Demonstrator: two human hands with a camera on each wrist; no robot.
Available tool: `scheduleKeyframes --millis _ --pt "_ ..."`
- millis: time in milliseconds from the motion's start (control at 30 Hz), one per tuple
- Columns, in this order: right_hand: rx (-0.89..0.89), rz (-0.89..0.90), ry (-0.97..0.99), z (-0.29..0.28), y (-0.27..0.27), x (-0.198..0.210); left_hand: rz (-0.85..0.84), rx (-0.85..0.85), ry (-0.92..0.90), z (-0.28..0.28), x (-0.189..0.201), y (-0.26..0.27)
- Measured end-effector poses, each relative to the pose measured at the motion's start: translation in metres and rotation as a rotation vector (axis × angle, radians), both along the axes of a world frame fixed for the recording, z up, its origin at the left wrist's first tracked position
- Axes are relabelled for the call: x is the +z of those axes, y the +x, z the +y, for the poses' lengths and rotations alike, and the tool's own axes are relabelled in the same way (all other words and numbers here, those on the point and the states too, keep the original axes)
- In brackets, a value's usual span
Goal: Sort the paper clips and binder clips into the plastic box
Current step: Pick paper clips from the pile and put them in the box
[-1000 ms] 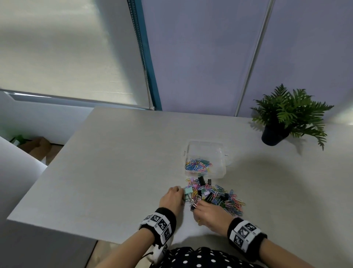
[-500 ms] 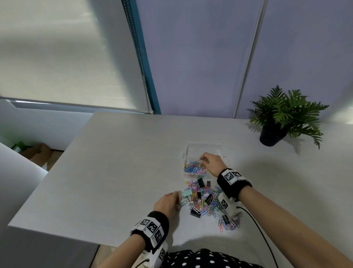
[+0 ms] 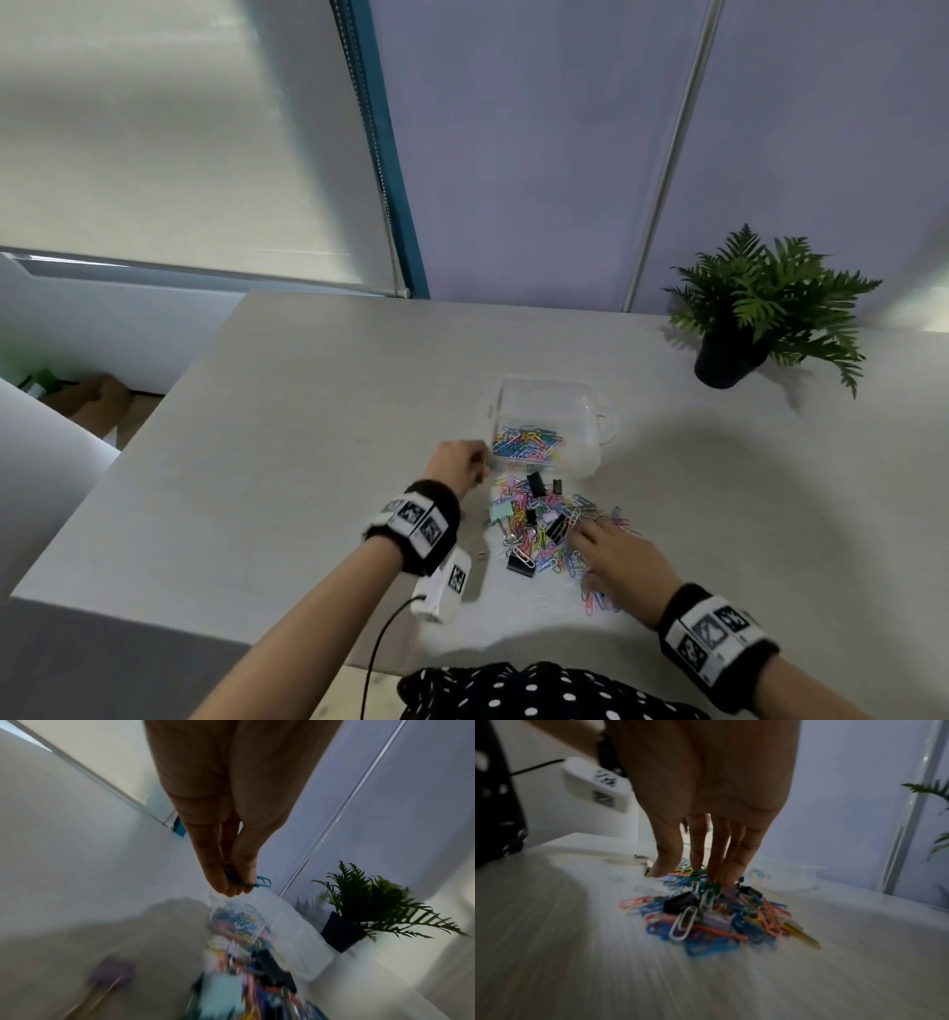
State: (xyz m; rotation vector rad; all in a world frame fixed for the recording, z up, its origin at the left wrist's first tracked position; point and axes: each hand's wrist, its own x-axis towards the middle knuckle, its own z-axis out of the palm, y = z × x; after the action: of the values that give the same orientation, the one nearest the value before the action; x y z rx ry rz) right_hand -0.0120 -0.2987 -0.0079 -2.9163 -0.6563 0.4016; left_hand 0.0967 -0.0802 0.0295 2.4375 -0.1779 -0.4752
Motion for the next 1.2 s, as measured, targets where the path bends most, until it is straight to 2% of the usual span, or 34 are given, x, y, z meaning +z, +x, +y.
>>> scheduleKeyframes --millis 133,333,500,633,733,800,867,967,1100,1200 --pt "0.016 -0.01 -0.085 0.008 -0.006 -0.015 -0.025 0.002 0.028 -0.027 0.003 0.042" --pt "0.014 -0.027 -0.007 0.009 -0.002 -0.024 -0.062 -0.217 0.161 -0.04 -0.005 0.054" --pt "0.075 -0.101 -0.012 0.007 0.003 -0.024 -0.214 -0.257 0.033 -0.016 -0.007 0.025" --pt "0.156 -0.161 -0.005 0.004 0.007 -0.029 -0.189 -0.456 -0.024 -0.003 -0.009 -0.013" --pt "0.167 -0.218 0.013 0.006 0.011 -0.027 -0.201 -0.672 0.103 -0.009 -0.02 -0.04" --pt "0.157 -0.229 0.024 0.006 0.014 -0.027 -0.249 -0.743 0.254 -0.017 -0.028 -0.053" --pt "0.135 -0.21 0.016 0.004 0.017 -0.028 -0.268 -0.733 0.357 -0.02 -0.031 -0.058" --pt "0.064 -0.146 0.019 0.002 0.019 -0.027 -0.248 -0.695 0.405 -0.012 -0.03 -0.058" --pt "0.021 -0.155 0.099 0.008 0.016 -0.02 -0.212 -0.637 0.367 -0.002 -0.032 -0.055" --pt "0.095 -0.159 0.135 0.02 0.016 -0.019 -0.231 -0.607 0.293 -0.013 -0.034 -0.053"
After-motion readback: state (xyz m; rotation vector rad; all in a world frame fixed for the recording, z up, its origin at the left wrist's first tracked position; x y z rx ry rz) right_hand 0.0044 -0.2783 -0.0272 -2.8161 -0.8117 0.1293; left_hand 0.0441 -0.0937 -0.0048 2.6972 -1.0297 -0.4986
